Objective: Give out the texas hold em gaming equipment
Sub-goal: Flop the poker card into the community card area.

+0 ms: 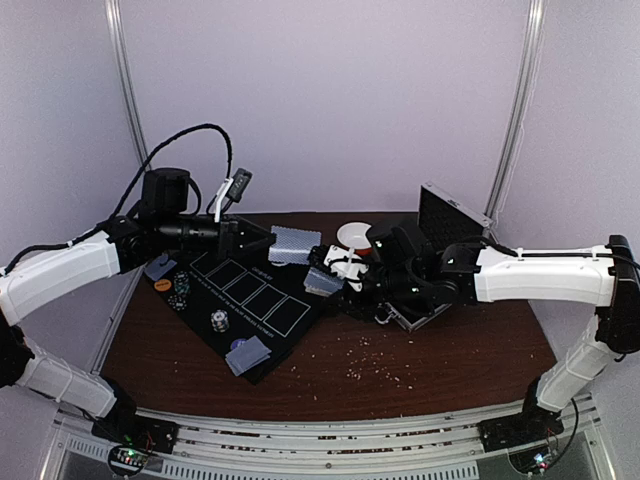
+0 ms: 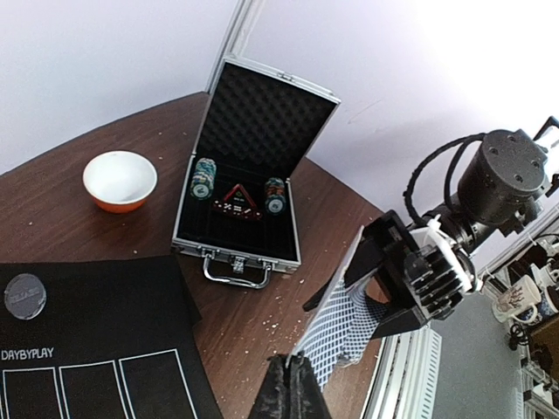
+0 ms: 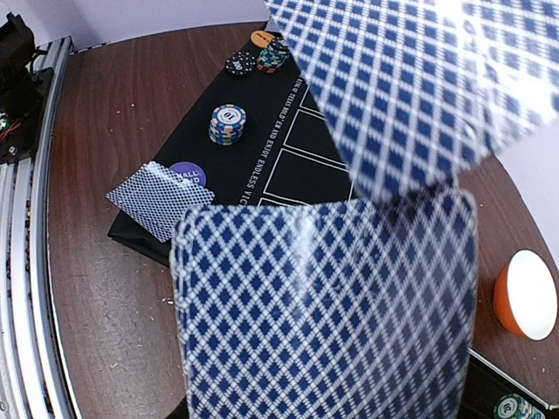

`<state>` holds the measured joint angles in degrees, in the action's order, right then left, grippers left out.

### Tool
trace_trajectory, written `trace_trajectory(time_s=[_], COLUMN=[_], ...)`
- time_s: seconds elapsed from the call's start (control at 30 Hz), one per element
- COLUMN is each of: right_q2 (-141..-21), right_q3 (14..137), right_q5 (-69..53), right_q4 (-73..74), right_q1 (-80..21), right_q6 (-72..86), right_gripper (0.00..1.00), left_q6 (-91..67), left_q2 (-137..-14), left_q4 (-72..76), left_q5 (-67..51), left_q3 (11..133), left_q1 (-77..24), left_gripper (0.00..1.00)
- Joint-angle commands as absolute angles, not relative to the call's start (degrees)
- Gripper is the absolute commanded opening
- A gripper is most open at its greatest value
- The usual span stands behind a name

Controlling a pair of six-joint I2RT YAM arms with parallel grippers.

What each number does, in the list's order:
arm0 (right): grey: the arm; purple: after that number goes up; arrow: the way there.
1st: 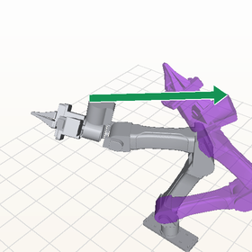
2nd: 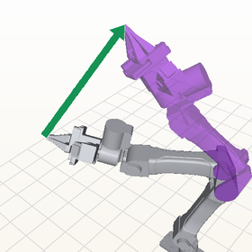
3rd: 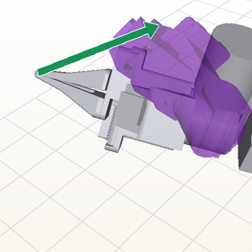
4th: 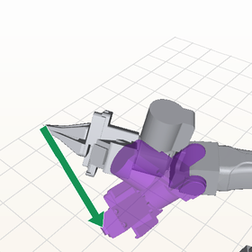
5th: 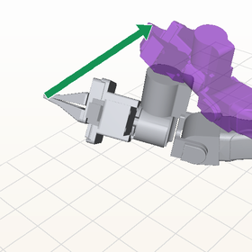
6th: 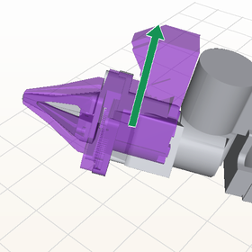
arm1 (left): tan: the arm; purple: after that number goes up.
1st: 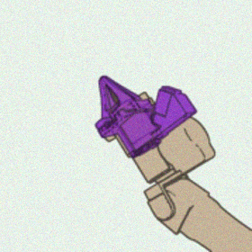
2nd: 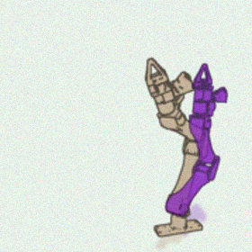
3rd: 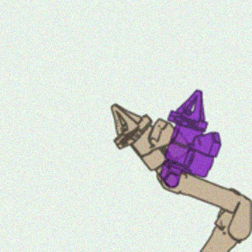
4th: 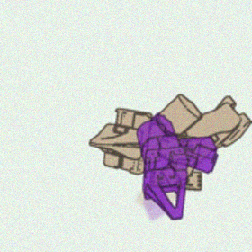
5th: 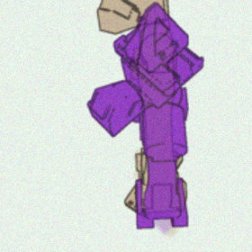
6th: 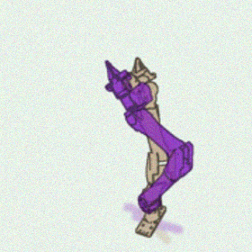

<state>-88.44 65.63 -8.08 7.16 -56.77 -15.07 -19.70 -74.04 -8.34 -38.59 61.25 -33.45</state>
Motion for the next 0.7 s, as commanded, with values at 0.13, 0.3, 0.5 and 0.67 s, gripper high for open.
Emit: trace_trajectory(time_s=[0.13, 0.3, 0.5, 0.67], right_q2=[-87.36, -86.98, -86.07, -85.44], right_q3=[65.38, 65.28, 64.79, 64.07], right_q5=[-8.48, -8.74, -9.13, -9.01], right_q4=[5.97, 5.98, 6.06, 6.0], right_q1=[-56.03, -55.98, -55.92, -55.99], right_q6=[-14.43, -14.59, -15.01, -15.23], right_gripper=[0.39, 0.39, 0.39, 0.39], left_q6=[-16.36, -7.55, 4.07, 10.88], left_q2=[-73.11, -75.55, -84.67, -95.67], left_q4=[-15.88, -22.1, -27.32, -28.5], left_q5=[-35.02, -14.42, 17.77, 38.94], left_q3=[64.09, 69.24, 78.46, 84.56], left_q1=[-24.68, -19.6, -19.6, -19.6], left_gripper=[0.0, 0.0, 0.0, 0.0])
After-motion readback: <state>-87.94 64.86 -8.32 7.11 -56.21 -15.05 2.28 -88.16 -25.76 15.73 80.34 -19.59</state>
